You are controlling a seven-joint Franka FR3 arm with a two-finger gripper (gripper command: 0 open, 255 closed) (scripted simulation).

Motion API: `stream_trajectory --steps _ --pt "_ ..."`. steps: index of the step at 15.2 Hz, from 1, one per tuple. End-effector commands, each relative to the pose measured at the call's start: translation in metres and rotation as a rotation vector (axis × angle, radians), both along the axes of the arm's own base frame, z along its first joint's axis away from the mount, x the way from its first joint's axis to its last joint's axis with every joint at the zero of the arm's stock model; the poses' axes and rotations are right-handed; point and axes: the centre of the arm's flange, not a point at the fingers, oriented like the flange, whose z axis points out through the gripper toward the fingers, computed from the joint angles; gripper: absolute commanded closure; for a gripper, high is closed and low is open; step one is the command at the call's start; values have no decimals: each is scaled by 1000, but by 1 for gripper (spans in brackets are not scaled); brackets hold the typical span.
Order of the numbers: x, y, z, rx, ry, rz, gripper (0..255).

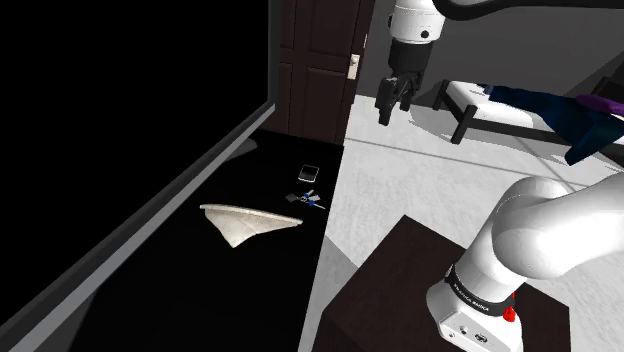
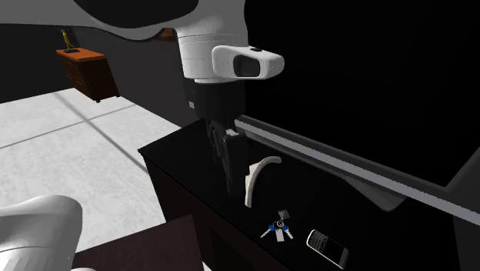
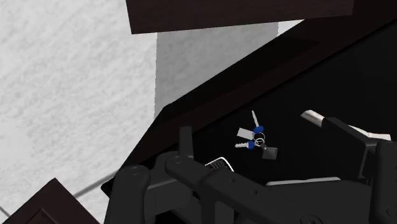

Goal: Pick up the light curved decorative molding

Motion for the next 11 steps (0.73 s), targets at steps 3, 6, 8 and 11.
stream_trajectory --steps 3,6,8,11 --pt "18 10 -15 8 3 41 0" --pt "44 26 -38 21 7 102 0" --pt "61 38 -53 29 10 143 0" --pt "85 57 -75 42 14 204 0"
